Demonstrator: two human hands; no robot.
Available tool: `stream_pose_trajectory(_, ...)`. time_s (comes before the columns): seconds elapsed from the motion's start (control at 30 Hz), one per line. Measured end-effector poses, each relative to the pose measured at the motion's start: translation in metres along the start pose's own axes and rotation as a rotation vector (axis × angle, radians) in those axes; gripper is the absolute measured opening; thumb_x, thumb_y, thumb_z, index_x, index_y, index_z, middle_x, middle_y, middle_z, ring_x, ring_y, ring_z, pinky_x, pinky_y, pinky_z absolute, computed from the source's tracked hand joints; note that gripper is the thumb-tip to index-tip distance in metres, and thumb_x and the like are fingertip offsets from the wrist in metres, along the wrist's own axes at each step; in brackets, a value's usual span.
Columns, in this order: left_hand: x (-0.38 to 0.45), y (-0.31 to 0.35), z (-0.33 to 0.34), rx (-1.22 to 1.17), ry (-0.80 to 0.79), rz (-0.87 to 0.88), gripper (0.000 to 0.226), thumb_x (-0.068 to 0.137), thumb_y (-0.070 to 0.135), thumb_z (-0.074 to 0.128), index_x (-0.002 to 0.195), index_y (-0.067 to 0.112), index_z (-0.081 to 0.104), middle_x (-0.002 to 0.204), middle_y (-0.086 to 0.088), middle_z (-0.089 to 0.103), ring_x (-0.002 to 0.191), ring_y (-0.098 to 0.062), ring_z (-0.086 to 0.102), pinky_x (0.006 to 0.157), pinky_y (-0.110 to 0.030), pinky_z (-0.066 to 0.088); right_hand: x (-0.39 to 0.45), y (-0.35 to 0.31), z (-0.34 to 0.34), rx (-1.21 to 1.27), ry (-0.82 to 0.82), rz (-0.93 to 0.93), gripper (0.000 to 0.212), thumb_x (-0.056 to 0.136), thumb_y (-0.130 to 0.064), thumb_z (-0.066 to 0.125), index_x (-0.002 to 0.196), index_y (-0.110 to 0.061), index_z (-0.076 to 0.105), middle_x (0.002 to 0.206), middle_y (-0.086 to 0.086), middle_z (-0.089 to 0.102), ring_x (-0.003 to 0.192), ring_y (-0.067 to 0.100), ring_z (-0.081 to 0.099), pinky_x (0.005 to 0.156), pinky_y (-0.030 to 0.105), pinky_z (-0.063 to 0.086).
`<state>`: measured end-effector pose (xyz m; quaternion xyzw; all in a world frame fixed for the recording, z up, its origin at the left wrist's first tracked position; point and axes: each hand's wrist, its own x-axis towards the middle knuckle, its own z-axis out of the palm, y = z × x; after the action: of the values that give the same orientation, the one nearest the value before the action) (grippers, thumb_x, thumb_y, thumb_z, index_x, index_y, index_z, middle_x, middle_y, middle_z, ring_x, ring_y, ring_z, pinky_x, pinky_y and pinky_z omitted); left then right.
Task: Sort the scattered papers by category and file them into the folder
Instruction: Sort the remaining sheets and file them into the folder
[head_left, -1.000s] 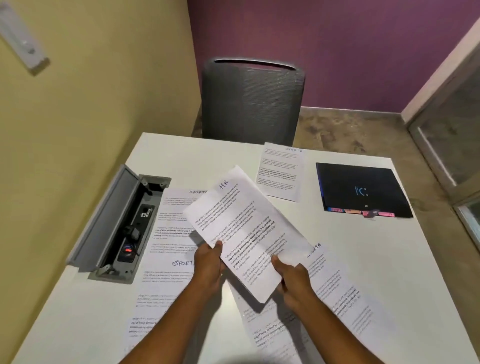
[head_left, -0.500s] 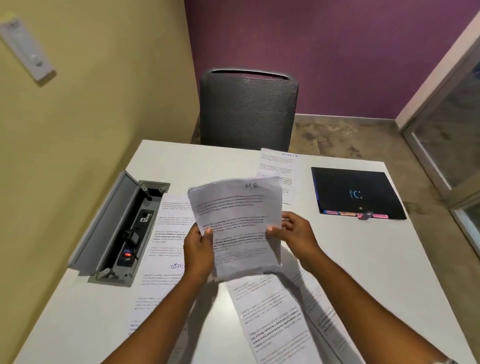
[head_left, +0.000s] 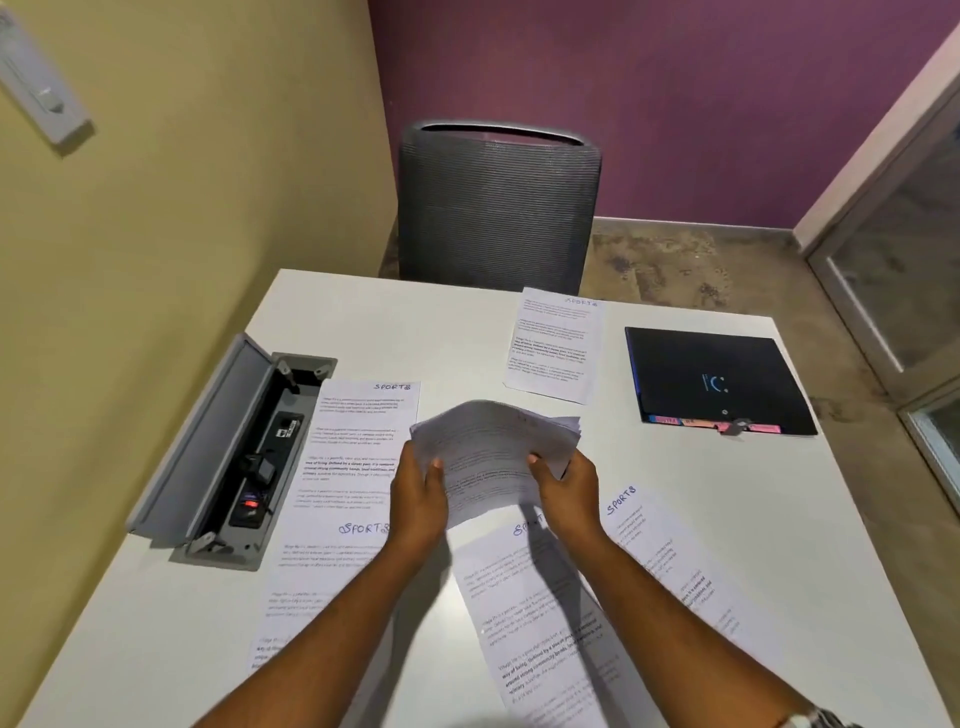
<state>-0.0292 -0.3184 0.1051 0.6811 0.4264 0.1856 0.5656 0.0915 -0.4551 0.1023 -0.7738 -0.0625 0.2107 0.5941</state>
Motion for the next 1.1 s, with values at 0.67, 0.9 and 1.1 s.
stream_pose_trajectory(0.67,0.006,-0.001,0.003,-0.026,0.046,0.115,0.033,0.103,0.014,0.048,0.134,0.024,0.041,0.127,0.001,0.057,0.115,-0.014,0.054,0.097,-0.03,0.043,0.005,-0.01,-0.005,-0.039,0.047,-0.21,0.063,0.091,-0.017,0.076,0.139,-0.034,0.039,0.132,-0.006,0.057,0.114,0.01,0.062,0.089,0.026,0.06)
stream_pose_trajectory(0.9,0.009,-0.014,-0.001,0.017,0.038,0.091,0.037,0.101,0.009,0.05,0.138,0.014,0.046,0.123,-0.004,0.062,0.113,-0.017,0.057,0.092,-0.025,0.044,0.004,-0.024,-0.026,-0.525,0.066,-0.748,0.072,0.089,-0.021,0.076,0.147,-0.048,0.042,0.158,-0.002,0.03,0.123,0.007,0.05,0.086,0.018,0.055)
stream_pose_trajectory(1.1,0.007,-0.013,0.0,0.039,0.037,0.099,0.032,0.1,0.004,0.049,0.131,0.012,0.05,0.114,-0.001,0.063,0.107,-0.017,0.059,0.079,-0.012,0.042,0.002,-0.021,-0.034,-0.619,0.045,-0.756,0.061,0.089,-0.034,0.072,0.145,-0.041,0.051,0.158,0.002,0.031,0.123,0.022,0.053,0.082,0.028,0.059)
